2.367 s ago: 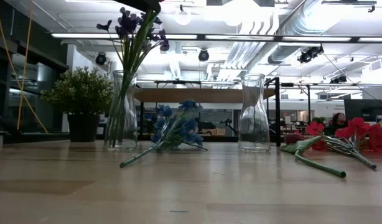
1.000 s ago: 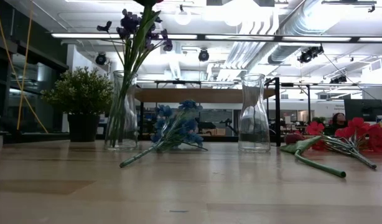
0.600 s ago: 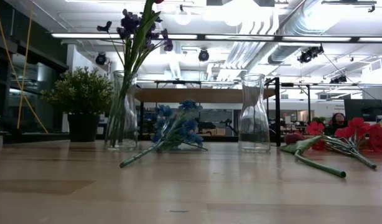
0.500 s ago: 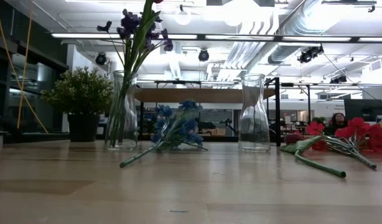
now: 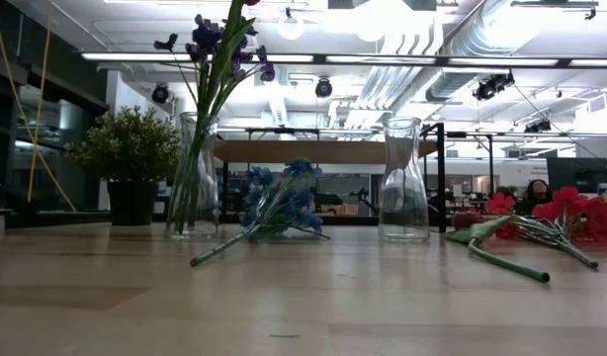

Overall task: Pick and place flowers into a vace then onto a shelf
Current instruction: Put the blue flowers into the left transparent vase

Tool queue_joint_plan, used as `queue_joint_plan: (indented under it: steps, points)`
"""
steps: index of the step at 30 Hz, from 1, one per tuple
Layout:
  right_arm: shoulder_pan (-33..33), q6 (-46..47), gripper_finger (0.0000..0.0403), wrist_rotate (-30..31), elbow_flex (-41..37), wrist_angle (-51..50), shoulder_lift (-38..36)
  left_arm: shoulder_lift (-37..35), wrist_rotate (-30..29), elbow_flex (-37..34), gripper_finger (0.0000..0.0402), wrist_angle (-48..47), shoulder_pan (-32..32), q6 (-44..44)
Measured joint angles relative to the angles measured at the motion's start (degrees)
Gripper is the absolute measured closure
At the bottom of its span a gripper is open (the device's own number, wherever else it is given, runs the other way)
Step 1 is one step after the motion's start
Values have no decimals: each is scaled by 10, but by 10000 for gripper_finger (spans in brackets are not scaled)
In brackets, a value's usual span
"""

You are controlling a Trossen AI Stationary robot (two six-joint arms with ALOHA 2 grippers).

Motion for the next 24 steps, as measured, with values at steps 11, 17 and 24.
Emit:
queue_joint_plan:
  steps: [11, 17, 24]
  points:
    - [37, 104, 308, -68, 0, 13, 82, 0, 5, 35, 272, -48, -75, -106]
    - [80, 132, 308, -69, 0, 79, 133, 0, 5, 33, 272, -81, -118, -180]
    - [112, 141, 308, -67, 0, 188, 179, 0, 8, 33, 272, -80, -163, -220]
